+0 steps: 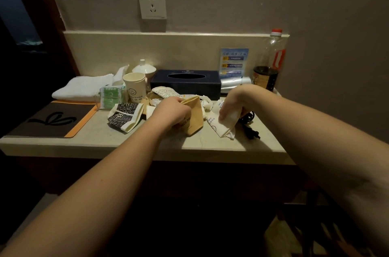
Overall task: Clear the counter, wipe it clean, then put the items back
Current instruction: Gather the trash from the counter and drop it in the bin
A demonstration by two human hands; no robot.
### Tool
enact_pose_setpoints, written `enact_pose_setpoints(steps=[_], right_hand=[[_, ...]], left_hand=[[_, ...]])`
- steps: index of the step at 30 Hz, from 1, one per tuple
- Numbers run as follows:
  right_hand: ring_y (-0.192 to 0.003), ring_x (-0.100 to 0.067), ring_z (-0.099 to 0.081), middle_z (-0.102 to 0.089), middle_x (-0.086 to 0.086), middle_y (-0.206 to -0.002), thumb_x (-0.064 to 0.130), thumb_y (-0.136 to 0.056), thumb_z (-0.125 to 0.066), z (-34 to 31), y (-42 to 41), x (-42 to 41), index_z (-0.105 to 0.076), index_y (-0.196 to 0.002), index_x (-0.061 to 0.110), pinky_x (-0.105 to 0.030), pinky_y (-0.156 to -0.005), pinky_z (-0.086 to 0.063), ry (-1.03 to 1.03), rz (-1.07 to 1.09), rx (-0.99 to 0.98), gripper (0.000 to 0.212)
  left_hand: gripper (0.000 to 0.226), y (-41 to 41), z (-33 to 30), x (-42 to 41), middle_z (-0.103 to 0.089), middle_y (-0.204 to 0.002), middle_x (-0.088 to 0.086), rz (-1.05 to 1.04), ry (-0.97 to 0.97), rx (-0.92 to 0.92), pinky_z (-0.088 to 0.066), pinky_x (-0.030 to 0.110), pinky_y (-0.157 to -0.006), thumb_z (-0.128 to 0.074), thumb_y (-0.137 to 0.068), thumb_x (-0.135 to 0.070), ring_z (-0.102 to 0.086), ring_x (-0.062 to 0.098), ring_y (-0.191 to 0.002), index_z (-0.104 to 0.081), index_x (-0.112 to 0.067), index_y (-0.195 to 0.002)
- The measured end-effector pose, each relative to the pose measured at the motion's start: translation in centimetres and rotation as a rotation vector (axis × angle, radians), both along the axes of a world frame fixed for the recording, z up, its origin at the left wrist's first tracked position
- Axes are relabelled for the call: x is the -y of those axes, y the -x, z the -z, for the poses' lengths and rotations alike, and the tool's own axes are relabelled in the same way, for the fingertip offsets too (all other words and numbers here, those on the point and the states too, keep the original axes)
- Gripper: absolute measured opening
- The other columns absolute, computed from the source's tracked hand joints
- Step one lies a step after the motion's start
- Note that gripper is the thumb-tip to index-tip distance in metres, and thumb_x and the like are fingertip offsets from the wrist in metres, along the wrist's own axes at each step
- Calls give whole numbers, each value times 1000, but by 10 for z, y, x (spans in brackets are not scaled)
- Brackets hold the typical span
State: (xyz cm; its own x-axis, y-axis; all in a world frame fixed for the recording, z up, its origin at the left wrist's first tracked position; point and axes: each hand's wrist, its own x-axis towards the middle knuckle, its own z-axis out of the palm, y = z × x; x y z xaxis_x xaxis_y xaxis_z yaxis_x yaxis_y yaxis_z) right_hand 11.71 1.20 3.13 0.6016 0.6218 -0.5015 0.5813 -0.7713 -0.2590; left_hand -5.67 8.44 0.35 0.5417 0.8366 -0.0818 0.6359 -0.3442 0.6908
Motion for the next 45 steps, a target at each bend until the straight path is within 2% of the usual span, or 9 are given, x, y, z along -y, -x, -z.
enact_pose_setpoints(steps=[5, 10, 17, 24, 27, 29, 34, 39, 45], right_hand=[[-92, -27, -54, -51, -12, -95, 34, -85, -70, 1, 4, 2, -42, -132, 6, -33, -89, -48, -11, 2, 27, 62], [-107, -31, -55, -53, -13, -118, 34, -82, -72, -3, 4, 6, -42, -135, 8, -40, -100, -47, -108, 11, -13, 67], [-104, -31, -59, -56, -14, -113, 25, -79, -76, -25, -11, 20, -48, -128, 3, -40, -97, -49, -386, 141, -88, 60], [-109, -31, -56, -54, -15, -121, 31, -82, -72, -7, 10, 13, -44, -135, 8, -42, -100, -47, -308, 113, -64, 65], [-110, -32, -57, -55, -15, -123, 30, -81, -73, -7, 10, 15, -43, -137, 9, -43, -100, -47, -322, 115, -84, 67], [-110, -31, -56, -54, -14, -125, 29, -82, -72, -8, 9, 18, -41, -138, 10, -41, -100, -47, -330, 113, -87, 67], [-103, -29, -54, -52, -12, -113, 26, -83, -72, -7, 7, 22, -42, -137, 9, -40, -98, -47, -354, 115, -82, 64], [-107, -30, -57, -55, -14, -122, 28, -83, -72, -7, 6, 28, -44, -137, 9, -42, -99, -47, -372, 108, -68, 64], [-105, -29, -58, -56, -13, -117, 23, -79, -75, -20, -12, 49, -45, -130, 9, -40, -97, -50, -493, 161, -165, 61]], left_hand=[[50, -8, -5, -2, -58, -101, 8, -9, 3, -102, -58, 38, -83, -63, -89, -22, -63, 21, -87, -48, -15, -136], [40, -11, -7, -3, -60, -97, 9, -23, 69, -122, -59, 37, -82, -65, -89, -19, -66, 21, -85, -52, -10, -125], [33, -12, -7, -3, -62, -108, 13, -32, 121, -96, -58, 37, -84, -63, -91, -19, -66, 24, -89, -52, -9, -121], [39, -21, -6, 2, -62, -109, 14, -53, 80, -137, -58, 38, -86, -66, -88, -15, -66, 25, -94, -52, -6, -123], [48, -27, -4, 6, -59, -111, 11, -34, 88, -35, -57, 41, -86, -66, -87, -12, -62, 26, -96, -47, -8, -132], [39, -30, -4, 7, -61, -105, 10, -30, 187, 88, -58, 44, -84, -61, -91, -15, -64, 26, -92, -50, -9, -128], [26, -30, -12, 12, -62, -103, 11, -95, 413, 137, -55, 31, -77, -59, -93, -22, -63, 23, -93, -53, -10, -115], [12, -31, -19, 9, -62, -108, 13, -72, 390, 68, -49, 41, -98, -60, -92, -21, -61, 28, -105, -51, -13, -90], [12, -35, -23, 13, -64, -101, 11, -84, 355, 182, -51, 33, -90, -63, -89, -18, -63, 24, -95, -56, -10, -95]])
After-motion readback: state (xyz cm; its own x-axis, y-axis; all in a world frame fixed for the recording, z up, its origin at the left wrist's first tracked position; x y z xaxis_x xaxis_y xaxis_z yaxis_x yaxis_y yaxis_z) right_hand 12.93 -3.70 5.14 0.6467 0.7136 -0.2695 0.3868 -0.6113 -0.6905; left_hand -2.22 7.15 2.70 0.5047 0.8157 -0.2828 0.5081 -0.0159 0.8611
